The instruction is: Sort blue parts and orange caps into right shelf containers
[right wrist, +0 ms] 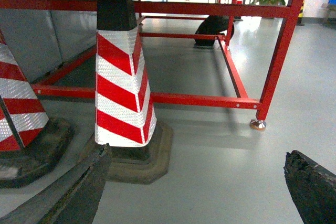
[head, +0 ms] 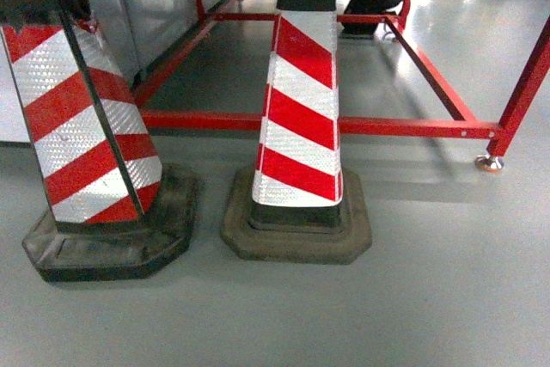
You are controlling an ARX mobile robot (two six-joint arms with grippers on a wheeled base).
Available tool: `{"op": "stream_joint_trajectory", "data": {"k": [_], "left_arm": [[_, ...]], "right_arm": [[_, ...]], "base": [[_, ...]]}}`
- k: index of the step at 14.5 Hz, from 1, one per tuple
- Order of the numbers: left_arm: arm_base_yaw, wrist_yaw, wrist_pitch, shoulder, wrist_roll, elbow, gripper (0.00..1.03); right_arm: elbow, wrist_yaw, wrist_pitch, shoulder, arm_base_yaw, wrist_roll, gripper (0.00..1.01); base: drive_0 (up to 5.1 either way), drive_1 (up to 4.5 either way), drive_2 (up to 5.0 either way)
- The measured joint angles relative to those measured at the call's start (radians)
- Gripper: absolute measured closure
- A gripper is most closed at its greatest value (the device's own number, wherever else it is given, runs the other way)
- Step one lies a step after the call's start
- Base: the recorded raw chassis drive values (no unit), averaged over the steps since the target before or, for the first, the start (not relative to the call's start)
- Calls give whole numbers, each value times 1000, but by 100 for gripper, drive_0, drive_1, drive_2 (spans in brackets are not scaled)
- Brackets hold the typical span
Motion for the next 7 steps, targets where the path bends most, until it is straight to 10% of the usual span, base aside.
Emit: {"op": "stream_joint_trajectory", "data": {"k": [7], "left_arm": [[0,0,0,0,0,0,5]], "right_arm": [[0,0,0,0,0,0,3]], "base": [[0,0,0]]}}
